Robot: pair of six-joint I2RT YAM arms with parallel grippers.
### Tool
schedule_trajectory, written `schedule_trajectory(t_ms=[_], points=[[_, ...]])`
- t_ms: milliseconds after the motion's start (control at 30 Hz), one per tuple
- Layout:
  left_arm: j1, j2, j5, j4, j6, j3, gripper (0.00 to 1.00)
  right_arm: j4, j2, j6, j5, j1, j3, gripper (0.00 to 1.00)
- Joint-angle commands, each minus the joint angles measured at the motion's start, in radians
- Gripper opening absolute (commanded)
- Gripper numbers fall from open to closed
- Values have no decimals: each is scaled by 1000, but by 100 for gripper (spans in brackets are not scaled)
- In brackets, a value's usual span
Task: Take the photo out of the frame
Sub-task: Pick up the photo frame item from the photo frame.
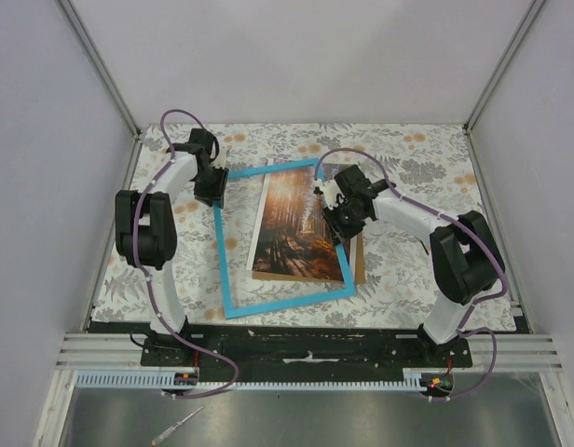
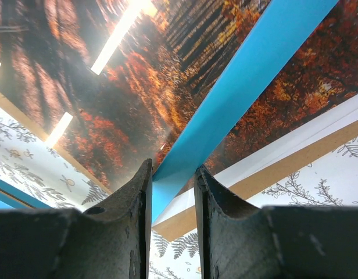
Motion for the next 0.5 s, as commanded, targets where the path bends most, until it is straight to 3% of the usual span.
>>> schedule_trajectory(t_ms=[0, 467], points=[[2, -43, 51, -25, 19, 80, 41, -27, -15, -46, -122, 51, 123, 0], [94, 24, -29, -57, 73, 211, 43, -75, 154, -38, -108, 177, 355, 0]])
